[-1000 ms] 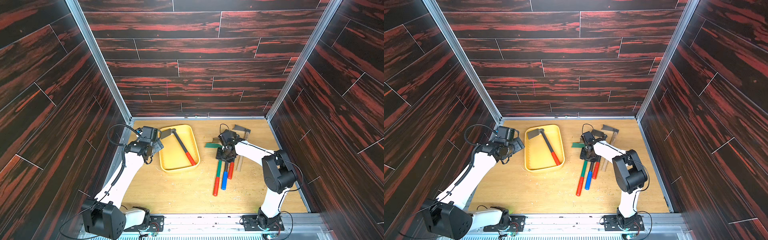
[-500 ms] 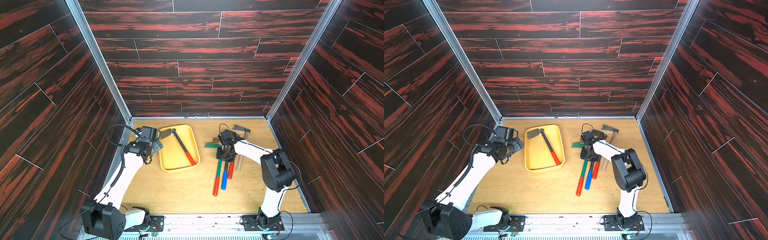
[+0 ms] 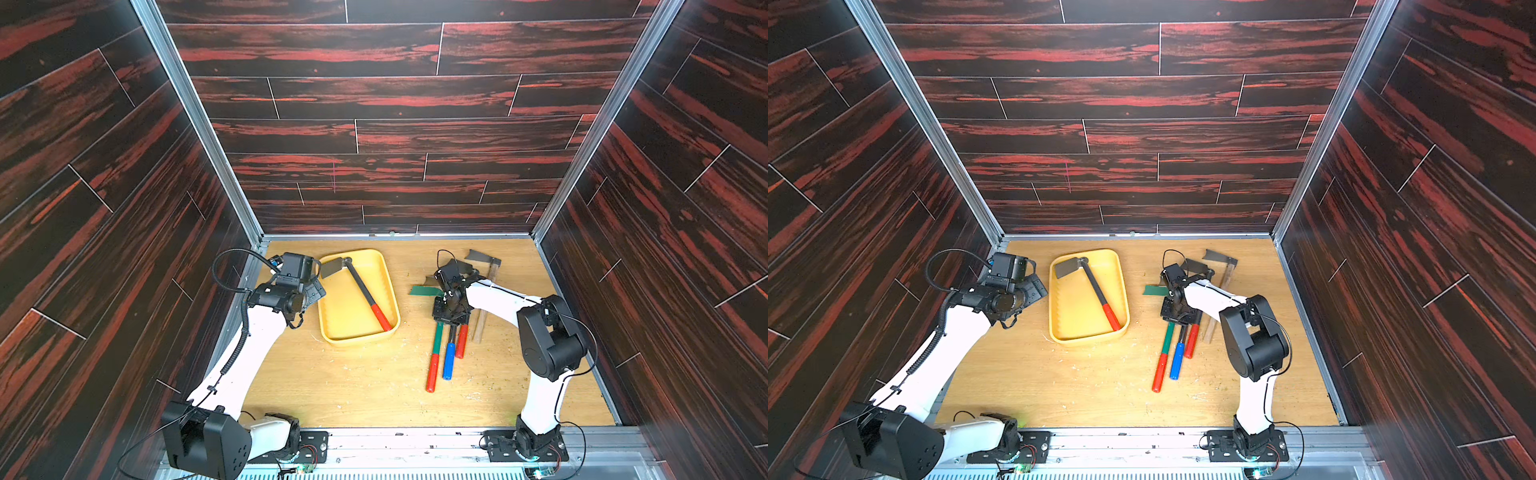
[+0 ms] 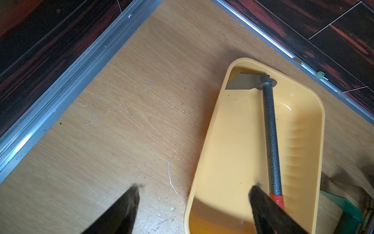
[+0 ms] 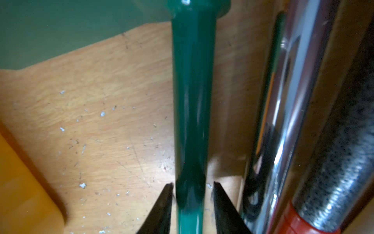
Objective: Put the small hoe into the storage box
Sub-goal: Pick up the hoe from the center of the board.
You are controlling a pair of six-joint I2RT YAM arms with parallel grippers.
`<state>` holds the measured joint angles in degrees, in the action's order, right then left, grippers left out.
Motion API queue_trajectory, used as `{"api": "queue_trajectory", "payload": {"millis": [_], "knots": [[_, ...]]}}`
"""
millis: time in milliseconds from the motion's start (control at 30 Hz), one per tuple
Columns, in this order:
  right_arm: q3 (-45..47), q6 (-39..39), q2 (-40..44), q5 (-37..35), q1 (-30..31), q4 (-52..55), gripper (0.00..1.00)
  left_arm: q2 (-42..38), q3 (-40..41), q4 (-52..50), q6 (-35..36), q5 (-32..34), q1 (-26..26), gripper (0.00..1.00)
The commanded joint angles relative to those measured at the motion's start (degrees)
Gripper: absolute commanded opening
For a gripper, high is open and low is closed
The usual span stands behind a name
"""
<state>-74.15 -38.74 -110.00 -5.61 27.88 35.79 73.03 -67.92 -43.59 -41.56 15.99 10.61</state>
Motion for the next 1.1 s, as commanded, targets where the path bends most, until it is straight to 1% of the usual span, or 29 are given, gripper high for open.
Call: {"api": "queue_trajectory", "payload": {"millis": [0,200,667,767,1067], "knots": [[-1.2,0.3,-1.8,-0.2,-0.2,1.0,0.37,-1.7,0.5,-0.1,0.2,1.0,-0.3,0.89],[-1.6,0.4,-2.5,0.2,-0.2,0.9,0.34,-1.7,0.2,-0.2,0.4,1.1,-0.3,0.89],[-1.6,1.1,-1.9,-1.0,0.1,1.3,0.16,-1.6,0.2,0.2,0.2,0.8,-0.3,0.89],[-1.9,1.1,-1.3,-1.6,0.5,1.5,0.14,-1.4,-0.1,0.3,0.1,0.6,-0.3,0.89],[-3.7,1.6,1.2,-3.0,2.4,2.5,0.13,-0.1,-0.9,1.1,0.2,-0.8,-0.3,0.89]]}}
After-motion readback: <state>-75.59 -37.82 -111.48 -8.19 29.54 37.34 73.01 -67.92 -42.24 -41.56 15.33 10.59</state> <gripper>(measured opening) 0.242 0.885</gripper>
